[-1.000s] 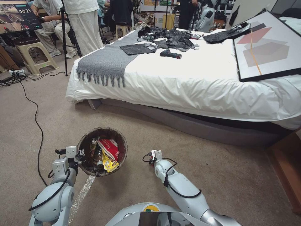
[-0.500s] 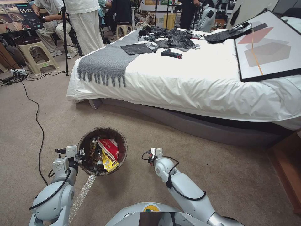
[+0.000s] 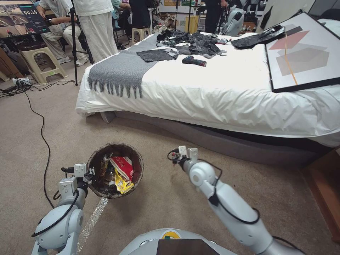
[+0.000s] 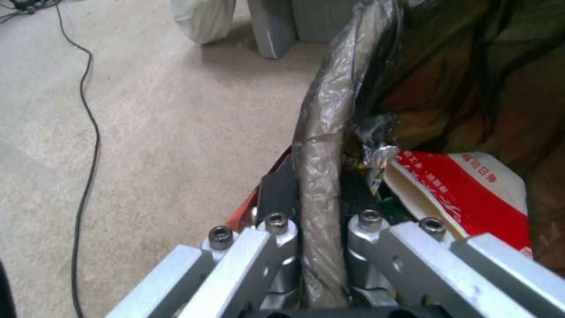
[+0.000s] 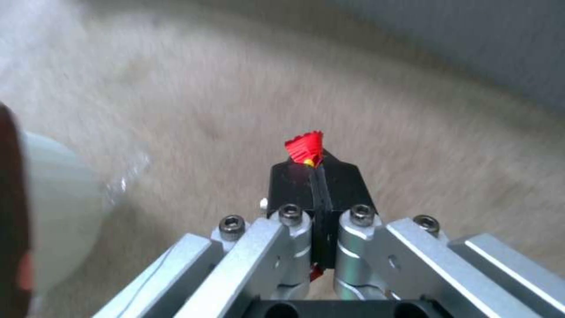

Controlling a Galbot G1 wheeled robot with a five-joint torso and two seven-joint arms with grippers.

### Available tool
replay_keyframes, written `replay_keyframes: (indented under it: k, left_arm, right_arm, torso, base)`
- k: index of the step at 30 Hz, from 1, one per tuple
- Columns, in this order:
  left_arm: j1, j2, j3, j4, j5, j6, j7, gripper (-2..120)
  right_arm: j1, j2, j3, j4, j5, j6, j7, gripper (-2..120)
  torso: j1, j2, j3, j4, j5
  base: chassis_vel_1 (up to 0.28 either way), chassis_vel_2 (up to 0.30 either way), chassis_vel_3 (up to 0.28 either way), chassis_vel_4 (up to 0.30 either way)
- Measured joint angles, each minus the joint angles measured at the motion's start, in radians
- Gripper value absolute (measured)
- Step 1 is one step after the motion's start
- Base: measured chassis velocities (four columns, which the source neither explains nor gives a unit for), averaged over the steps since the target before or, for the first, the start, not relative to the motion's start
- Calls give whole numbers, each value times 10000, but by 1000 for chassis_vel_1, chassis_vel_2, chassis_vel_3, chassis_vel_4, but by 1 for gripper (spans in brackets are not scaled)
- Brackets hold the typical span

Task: Pick up the trash bin, then pick up the garbage from the floor and place it into the trash bin.

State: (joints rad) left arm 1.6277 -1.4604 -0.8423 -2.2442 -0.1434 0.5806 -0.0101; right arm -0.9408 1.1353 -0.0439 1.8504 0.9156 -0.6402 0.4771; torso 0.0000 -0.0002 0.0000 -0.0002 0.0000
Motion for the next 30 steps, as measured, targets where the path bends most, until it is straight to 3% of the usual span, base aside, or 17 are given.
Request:
replay_keyframes:
  k: [4, 6, 9, 17, 25, 30]
  left_arm:
    - [15, 10, 2, -59, 11, 18, -1, 4]
    - [14, 11, 2, -66, 12, 23, -3, 4]
    - [32, 22, 10, -132, 15, 89, -20, 4]
    - [60, 34, 49, -233, 75, 232, -40, 4]
    - [34, 1, 114, -268, 176, 325, -72, 4]
    - [32, -30, 123, -247, 212, 328, -86, 4]
  right_arm:
    - [52, -879, 224, 1314, 541, -53, 196, 0]
    - [58, -963, 257, 1504, 622, -56, 209, 0]
    - [189, -1523, 584, 3031, 1330, -82, 297, 0]
    - [1002, -2113, 647, 4656, 2470, 91, -274, 0]
    - [3227, -2293, -126, 4821, 3598, 344, -1623, 0]
    - [4397, -1954, -973, 4368, 4165, 336, -1705, 0]
  torso:
    - [0, 0, 0, 0, 1]
    - [0, 0, 0, 0, 3]
    - [0, 0, 0, 2, 2]
    - [-1, 1, 0, 1, 1]
    - [0, 1, 0, 4, -1]
    - [0, 1, 1, 4, -1]
  base:
    - [0, 0, 0, 0]
    - [0, 0, 0, 0]
    - [0, 0, 0, 0]
    - [0, 0, 0, 0]
    - [0, 0, 0, 0]
    - [0, 0, 0, 0]
